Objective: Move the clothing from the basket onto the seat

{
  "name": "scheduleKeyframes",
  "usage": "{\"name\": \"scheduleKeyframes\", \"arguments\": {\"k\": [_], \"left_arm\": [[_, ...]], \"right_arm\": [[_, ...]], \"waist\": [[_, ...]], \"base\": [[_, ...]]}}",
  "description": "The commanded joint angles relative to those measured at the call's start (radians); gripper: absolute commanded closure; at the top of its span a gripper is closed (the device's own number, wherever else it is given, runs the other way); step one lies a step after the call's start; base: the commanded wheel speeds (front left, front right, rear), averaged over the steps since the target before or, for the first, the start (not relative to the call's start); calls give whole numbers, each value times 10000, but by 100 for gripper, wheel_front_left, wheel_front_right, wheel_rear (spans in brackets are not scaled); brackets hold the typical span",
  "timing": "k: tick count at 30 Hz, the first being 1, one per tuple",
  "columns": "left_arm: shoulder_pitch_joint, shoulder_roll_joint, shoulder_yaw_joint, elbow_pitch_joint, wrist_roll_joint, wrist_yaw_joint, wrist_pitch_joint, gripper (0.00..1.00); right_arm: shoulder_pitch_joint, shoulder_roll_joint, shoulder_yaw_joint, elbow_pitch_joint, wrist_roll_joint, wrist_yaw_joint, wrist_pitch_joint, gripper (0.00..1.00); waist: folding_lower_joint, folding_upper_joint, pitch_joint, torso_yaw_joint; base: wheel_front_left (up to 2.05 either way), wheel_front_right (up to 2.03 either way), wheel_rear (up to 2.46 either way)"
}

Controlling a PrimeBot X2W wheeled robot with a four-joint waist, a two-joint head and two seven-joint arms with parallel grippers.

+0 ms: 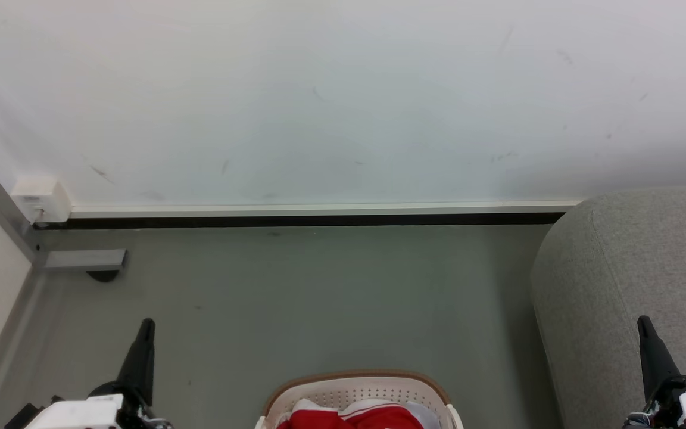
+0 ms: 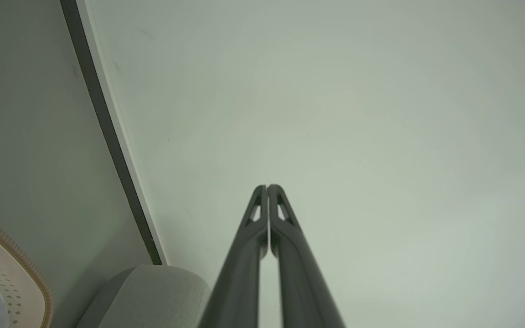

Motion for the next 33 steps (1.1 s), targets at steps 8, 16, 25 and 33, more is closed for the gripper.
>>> {"name": "scheduleKeyframes", "arguments": {"k": [8,16,25,33], "left_arm": [[-98,10,5,-10,-132,-17,28,100],[112,-23,-98,124,42,2,-133,0],[163,-15,-374,157,393,3,-590,0],[208,-8,-518,54,1542,83,-953,0]], "right_arm": [[-131,-65,-35,21,10,-23,28,100],[135,44,67,91,-20,0,-129,0],[315,4,311,-84,-923,-2,-588,0],[485,-107,537,-559,-2626,-3,-951,0]], "waist": [[0,0,0,0],[0,0,2,3],[0,0,13,17],[0,0,17,33]], "base": [[0,0,0],[0,0,0],[0,0,0],[0,0,0]]}}
